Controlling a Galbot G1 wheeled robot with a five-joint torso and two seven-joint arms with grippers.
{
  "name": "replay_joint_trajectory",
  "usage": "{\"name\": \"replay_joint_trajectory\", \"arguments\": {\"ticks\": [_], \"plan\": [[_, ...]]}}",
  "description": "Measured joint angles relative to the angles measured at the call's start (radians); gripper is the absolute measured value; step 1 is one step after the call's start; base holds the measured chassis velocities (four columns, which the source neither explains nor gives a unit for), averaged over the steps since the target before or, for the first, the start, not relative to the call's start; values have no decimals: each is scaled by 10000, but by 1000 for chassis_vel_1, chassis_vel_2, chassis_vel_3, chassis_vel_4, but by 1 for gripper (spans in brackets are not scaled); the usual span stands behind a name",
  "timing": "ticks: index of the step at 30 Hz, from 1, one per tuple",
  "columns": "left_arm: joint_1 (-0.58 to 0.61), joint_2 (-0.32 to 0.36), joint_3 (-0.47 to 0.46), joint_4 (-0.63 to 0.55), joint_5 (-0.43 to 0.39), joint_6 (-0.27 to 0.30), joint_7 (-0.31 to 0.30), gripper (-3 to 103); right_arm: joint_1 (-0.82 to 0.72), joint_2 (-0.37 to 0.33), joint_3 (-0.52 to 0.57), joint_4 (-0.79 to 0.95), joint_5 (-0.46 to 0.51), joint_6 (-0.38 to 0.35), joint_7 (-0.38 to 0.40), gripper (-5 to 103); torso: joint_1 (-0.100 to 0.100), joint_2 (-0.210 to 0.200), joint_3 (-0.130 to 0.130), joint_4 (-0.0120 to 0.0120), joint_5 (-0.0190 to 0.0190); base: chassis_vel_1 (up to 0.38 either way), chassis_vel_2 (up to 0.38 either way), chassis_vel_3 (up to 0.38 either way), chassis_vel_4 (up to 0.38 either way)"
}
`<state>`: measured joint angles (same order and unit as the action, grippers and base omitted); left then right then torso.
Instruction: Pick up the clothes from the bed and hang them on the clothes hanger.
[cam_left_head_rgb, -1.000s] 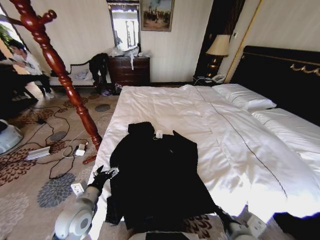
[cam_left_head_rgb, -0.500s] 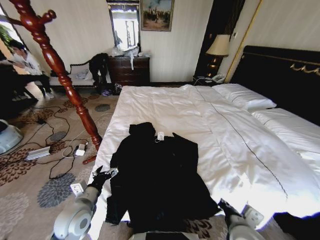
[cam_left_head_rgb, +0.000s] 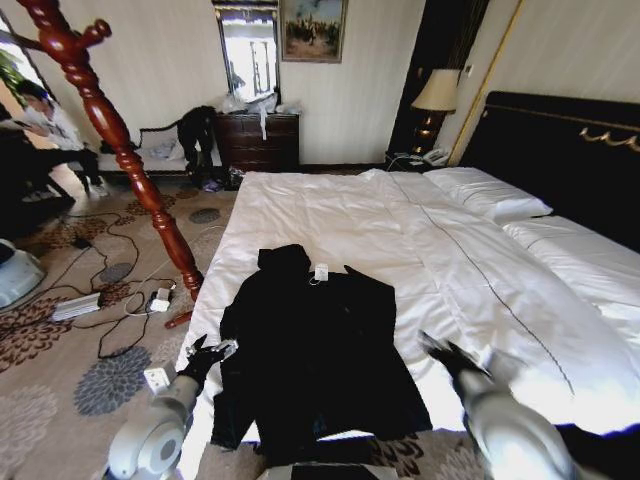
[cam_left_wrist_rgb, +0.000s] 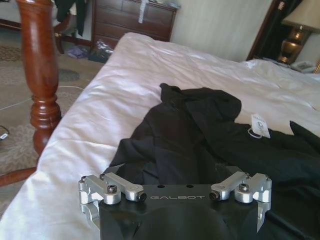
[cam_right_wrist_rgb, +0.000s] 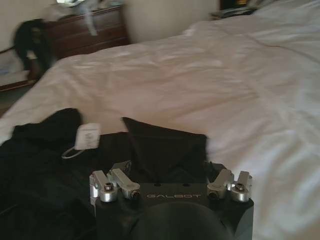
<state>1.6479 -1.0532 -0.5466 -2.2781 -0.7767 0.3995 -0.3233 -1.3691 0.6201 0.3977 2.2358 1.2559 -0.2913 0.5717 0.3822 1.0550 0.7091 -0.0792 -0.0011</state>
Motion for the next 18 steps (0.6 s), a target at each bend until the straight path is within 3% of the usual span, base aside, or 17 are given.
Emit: {"name": "replay_joint_trajectory", "arguments": {"ticks": [1,2,4,6,8,10,13,17,18], "plan": [[63,3,-25,-1,-2,3,-1,100,838,-29,-731,-448,-11,-94,-538,85,0,-2,0,2,15,0,0,0,0],[168,-20,-121,-29,-2,10,-23,100,2641,150,-2321,-1224,0,-358,-1225,90,-2,0,-1,18,20,0,0,0,0],[232,-86,-191,-64,-2,10,-26,100,4857,813,-4305,-2095,-100,-789,-1736,99,-3,-1,0,19,12,0,0,0,0],[236,-98,-207,-74,0,11,-29,100,5247,961,-4636,-2265,-168,-840,-1798,99,-2,0,0,15,10,0,0,0,0],[234,-149,-227,-112,17,16,-27,100,7281,1927,-6428,-3479,-863,-959,-1959,100,-2,0,0,20,5,0,0,0,0],[224,-159,-235,-114,21,19,-28,100,7708,2216,-6864,-3900,-1178,-960,-1996,100,-2,-1,0,20,11,0,0,0,0],[127,-174,-323,-117,2,25,-32,100,8746,3297,-7978,-5616,-2281,-852,-2291,100,-1,0,0,7,4,0,0,0,0],[31,-176,-430,-106,-84,34,-42,100,9196,4222,-8390,-6565,-2553,-790,-2370,100,-2,0,0,7,8,0,0,0,0],[-45,-187,-556,-85,-182,54,-52,100,9492,5207,-8669,-7149,-2716,-807,-2368,100,-1,-1,-1,10,9,0,0,0,0]]}}
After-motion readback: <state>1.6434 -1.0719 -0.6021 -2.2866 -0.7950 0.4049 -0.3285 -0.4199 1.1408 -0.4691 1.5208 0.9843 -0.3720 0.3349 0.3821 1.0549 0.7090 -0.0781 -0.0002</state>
